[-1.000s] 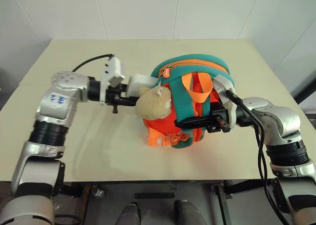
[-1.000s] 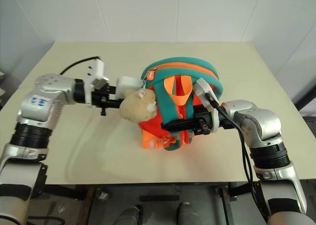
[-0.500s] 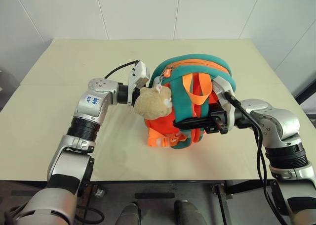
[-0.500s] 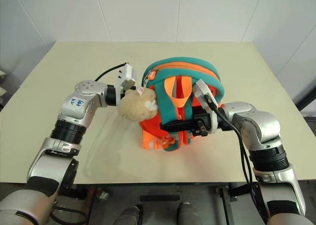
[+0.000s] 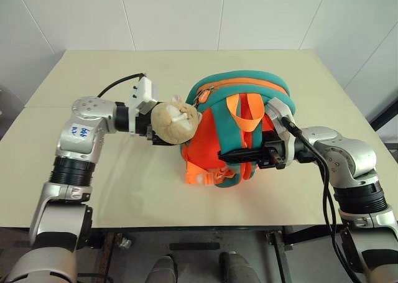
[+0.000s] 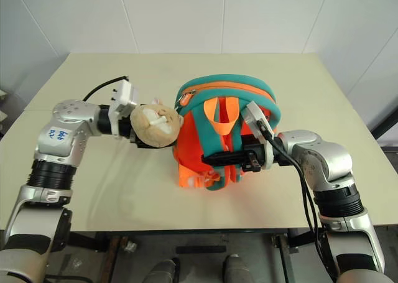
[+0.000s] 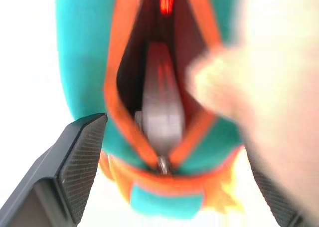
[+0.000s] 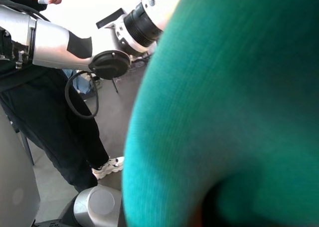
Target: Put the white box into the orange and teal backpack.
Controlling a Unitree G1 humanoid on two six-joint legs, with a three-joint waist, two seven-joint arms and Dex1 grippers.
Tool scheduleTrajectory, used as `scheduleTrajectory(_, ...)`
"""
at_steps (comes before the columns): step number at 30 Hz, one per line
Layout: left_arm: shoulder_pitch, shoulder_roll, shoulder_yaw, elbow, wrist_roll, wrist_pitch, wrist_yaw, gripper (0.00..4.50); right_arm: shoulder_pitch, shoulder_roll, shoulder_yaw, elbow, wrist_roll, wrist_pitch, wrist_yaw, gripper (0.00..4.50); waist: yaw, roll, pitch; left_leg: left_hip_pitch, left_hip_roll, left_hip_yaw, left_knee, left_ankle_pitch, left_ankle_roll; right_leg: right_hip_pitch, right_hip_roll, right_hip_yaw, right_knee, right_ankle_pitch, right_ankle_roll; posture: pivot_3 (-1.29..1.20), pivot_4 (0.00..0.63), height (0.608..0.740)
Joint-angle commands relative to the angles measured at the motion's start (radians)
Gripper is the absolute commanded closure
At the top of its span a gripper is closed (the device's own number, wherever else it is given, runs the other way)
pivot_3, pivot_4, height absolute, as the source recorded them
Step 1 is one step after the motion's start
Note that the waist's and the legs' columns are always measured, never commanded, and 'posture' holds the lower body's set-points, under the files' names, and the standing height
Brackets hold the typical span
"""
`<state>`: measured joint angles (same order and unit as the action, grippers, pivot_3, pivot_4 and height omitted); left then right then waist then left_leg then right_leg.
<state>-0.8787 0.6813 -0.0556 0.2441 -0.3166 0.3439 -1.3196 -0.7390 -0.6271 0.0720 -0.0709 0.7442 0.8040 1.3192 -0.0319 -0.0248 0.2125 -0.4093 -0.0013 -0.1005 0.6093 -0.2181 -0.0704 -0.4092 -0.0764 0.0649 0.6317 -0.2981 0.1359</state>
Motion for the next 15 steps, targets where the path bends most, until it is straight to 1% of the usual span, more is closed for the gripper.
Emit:
scheduleTrajectory(1,0.017,0.041,0.048,-0.092,-0.048,0.010,-0.023,0.02,-0.022,0.002,-0.001,0.000,-0.008,-0.024,0.014,4.50,0.001,0.000,0.000,0.000,0.000,0.000,0.000,0.000,0.000,0.000,0.000,0.000,0.000,0.000,0.000,0.00,0.150,0.740)
scheduleTrajectory(5,0.062,0.052,0.078,-0.170,-0.090,0.038,-0.002,0.02,-0.032,0.006,0.006,0.022,-0.021,-0.036,0.021,4.50,0.001,0.000,0.000,0.000,0.000,0.000,0.000,0.000,0.000,0.000,0.000,0.000,0.000,0.000,0.000,0.00,0.150,0.740)
scheduleTrajectory(8,0.075,0.024,0.107,-0.196,-0.113,0.044,0.055,0.02,-0.036,0.012,0.010,0.031,-0.029,-0.040,0.025,4.50,0.001,0.000,0.000,0.000,0.000,0.000,0.001,0.000,0.000,0.000,0.000,0.000,0.001,0.000,0.000,0.00,0.150,0.740)
scheduleTrajectory(12,0.062,-0.045,0.172,-0.218,-0.181,0.078,0.160,0.02,-0.032,0.019,0.014,0.026,-0.034,-0.038,0.026,4.50,0.001,0.000,0.000,0.000,0.000,0.000,0.002,0.000,0.000,0.000,0.000,0.000,0.002,0.000,0.000,0.00,0.150,0.740)
scheduleTrajectory(15,0.069,-0.052,0.208,-0.252,-0.231,0.127,0.203,0.02,-0.026,0.015,0.012,0.021,-0.034,-0.034,0.028,4.50,-0.002,0.000,0.000,0.000,0.000,0.000,0.002,0.000,0.000,0.000,0.000,0.000,0.003,0.000,0.000,0.00,0.150,0.740)
